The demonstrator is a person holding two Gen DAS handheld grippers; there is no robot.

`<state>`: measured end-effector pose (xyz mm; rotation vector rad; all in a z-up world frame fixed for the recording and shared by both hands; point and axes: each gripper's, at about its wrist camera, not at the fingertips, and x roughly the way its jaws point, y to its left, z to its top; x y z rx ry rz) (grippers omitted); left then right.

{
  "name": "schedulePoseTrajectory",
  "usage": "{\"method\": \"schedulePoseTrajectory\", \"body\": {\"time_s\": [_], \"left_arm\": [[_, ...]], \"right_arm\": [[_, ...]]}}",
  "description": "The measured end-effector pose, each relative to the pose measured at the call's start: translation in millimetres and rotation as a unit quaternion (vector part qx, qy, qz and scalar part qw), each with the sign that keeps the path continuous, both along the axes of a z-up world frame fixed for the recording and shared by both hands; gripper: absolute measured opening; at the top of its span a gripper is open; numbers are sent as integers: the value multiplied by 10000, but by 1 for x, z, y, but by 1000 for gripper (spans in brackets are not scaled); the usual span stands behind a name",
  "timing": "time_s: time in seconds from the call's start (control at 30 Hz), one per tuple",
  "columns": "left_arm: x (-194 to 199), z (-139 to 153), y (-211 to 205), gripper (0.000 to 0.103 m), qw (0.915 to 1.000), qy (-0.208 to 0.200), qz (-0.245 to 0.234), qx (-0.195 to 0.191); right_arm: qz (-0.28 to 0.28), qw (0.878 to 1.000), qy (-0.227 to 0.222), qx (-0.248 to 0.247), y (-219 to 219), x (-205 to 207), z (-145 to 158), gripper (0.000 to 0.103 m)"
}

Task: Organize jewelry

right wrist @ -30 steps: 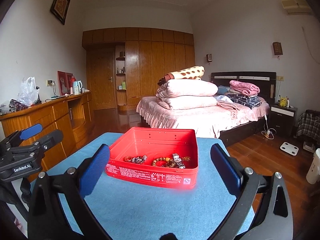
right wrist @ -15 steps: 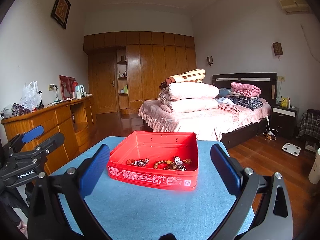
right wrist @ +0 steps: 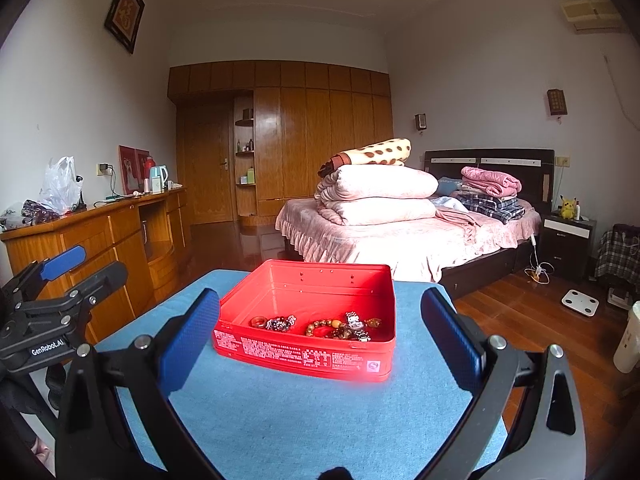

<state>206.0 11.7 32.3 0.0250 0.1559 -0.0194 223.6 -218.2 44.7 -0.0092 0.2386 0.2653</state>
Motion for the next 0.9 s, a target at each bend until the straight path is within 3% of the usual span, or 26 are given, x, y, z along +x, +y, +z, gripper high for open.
{"method": "schedulePoseTrajectory", "body": {"time_s": [0.9], "left_arm": [[1, 0, 1, 97, 10000, -5, 8, 13]], "right_arm": [[5, 10000, 7, -48, 2, 0, -1, 98]]}}
